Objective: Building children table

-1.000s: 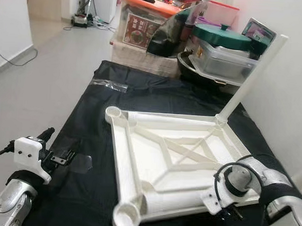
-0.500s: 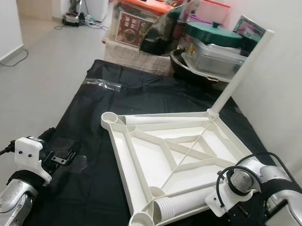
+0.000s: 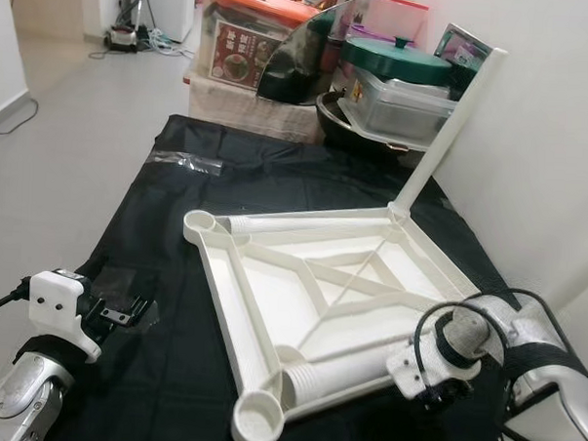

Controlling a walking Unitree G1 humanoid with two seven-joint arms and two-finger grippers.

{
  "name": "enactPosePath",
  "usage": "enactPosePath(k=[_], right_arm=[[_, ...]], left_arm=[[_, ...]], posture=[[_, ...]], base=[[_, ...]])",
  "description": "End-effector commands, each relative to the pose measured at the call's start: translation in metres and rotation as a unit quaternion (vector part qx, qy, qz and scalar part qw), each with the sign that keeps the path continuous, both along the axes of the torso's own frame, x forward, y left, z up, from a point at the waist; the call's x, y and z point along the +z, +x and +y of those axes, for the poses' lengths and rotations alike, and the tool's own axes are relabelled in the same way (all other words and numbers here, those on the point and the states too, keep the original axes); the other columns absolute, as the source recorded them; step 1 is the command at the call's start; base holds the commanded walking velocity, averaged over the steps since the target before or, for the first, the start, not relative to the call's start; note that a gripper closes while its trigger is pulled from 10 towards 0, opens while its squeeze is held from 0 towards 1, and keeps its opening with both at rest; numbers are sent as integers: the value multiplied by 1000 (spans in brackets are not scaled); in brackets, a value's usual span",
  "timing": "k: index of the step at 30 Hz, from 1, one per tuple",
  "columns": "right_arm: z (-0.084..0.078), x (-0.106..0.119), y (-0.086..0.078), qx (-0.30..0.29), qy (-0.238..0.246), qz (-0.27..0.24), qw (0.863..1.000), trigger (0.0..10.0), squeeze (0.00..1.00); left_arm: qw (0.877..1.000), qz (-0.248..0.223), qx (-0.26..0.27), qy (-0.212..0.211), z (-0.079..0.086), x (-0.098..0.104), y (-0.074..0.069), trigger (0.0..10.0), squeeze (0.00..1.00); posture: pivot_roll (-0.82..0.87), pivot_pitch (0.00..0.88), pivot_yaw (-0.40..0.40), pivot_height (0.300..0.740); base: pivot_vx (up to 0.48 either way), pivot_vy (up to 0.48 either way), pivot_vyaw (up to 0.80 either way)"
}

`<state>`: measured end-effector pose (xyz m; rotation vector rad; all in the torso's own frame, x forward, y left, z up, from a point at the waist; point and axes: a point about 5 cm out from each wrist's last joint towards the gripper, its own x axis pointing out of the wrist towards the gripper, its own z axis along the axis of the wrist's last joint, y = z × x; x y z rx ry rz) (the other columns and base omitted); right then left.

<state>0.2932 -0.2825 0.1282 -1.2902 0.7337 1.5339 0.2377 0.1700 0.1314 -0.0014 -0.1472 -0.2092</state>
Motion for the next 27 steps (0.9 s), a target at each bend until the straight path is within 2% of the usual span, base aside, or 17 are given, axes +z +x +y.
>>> enactPosePath(k=[1,2,4,10,12,14,16,17,18,19,21,22,23,24,25,26,27], right_arm=[[14,26,15,1,64,-39,997,10000,1000],[18,36,17,0,91,-34,995,10000,1000],[21,45,19,-1,110,-25,994,10000,1000],[22,59,21,3,122,-16,992,10000,1000],[33,71,28,4,169,-28,985,10000,1000],[33,71,28,4,169,-28,985,10000,1000],[39,75,31,4,191,-33,981,10000,1000],[56,78,40,-14,250,-57,966,10000,1000],[80,78,54,-67,325,-89,939,10000,1000],[80,78,54,-67,325,-89,939,10000,1000],[110,75,72,-162,407,-122,891,10000,1000],[110,75,72,-162,407,-122,891,10000,1000],[119,73,77,-198,422,-129,875,10000,1000],[119,73,77,-198,422,-129,875,10000,1000],[129,68,83,-253,429,-133,857,10000,976],[141,62,90,-319,454,-133,821,10000,824],[141,62,90,-319,454,-133,821,10000,824]], left_arm=[[1000,-2,-9,-6,-4,0,0,10000,0],[1000,-2,-9,-7,-4,0,0,10000,0],[1000,-3,-9,-7,-5,0,1,10000,0],[1000,-4,-10,-9,-5,0,2,10000,0],[1000,-6,-9,-11,-6,1,2,10000,0],[1000,-6,-9,-11,-6,1,2,10000,0],[1000,-7,-9,-11,-6,1,2,10000,0],[1000,-7,-9,-12,-7,2,2,10000,0],[1000,-8,-9,-12,-7,2,1,10000,0],[1000,-8,-9,-12,-7,2,1,10000,0],[1000,-8,-9,-12,-7,2,1,10000,0],[1000,-8,-9,-12,-7,2,1,10000,0],[1000,-7,-9,-12,-7,2,1,10000,0],[1000,-7,-9,-12,-7,2,1,10000,0],[1000,-7,-9,-12,-6,2,1,10000,0],[1000,-7,-8,-12,-6,2,1,10000,0],[1000,-7,-8,-12,-6,2,1,10000,0]], posture=[[124,0,-213,740],[124,0,-213,740],[120,0,-214,740],[117,0,-218,740],[116,0,-227,740],[116,0,-227,740],[116,0,-227,740],[118,0,-230,740],[121,0,-232,740],[121,0,-232,740],[131,0,-234,740],[131,0,-234,740],[131,0,-234,740],[131,0,-234,740],[134,0,-231,740],[135,0,-229,740],[135,0,-229,740]], base=[[0,0,0],[0,0,0],[0,0,0],[0,0,0],[0,0,0],[0,0,0],[0,0,0],[0,0,0],[0,0,0],[0,0,0],[0,0,0],[0,0,0],[0,0,0],[0,0,0],[0,0,0],[0,0,0],[0,0,0]])
